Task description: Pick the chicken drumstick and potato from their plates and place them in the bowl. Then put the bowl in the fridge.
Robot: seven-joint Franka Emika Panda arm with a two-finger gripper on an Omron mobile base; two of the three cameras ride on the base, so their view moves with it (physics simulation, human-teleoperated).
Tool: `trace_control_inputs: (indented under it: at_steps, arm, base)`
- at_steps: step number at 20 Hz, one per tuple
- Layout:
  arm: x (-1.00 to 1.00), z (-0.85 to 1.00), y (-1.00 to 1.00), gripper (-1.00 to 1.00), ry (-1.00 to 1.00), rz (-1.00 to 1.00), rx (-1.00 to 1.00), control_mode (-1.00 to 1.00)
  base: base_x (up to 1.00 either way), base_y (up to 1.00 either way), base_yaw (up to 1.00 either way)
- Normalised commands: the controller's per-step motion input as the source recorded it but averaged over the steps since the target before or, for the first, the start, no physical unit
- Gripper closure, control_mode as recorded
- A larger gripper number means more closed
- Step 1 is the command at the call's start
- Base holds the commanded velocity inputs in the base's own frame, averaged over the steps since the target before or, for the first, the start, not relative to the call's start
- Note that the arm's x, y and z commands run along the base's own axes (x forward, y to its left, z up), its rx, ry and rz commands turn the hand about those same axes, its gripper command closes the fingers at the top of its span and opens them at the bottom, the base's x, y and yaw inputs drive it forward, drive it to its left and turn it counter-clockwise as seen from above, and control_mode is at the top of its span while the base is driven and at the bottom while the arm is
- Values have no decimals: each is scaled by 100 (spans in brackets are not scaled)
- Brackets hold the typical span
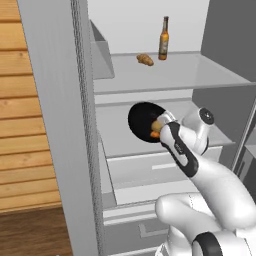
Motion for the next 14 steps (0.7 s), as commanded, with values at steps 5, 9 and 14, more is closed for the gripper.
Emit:
trace_control_inputs:
  at_steps: [5,9,14]
  arm:
    - [38,-22,0,100,1,0,0,-100]
    - [5,-8,2,-100,-2,0,0,-100]
    - [-1,0,0,-100,-13,0,0,-100]
  base:
    - [0,0,0]
    - [0,0,0]
    - [0,0,0]
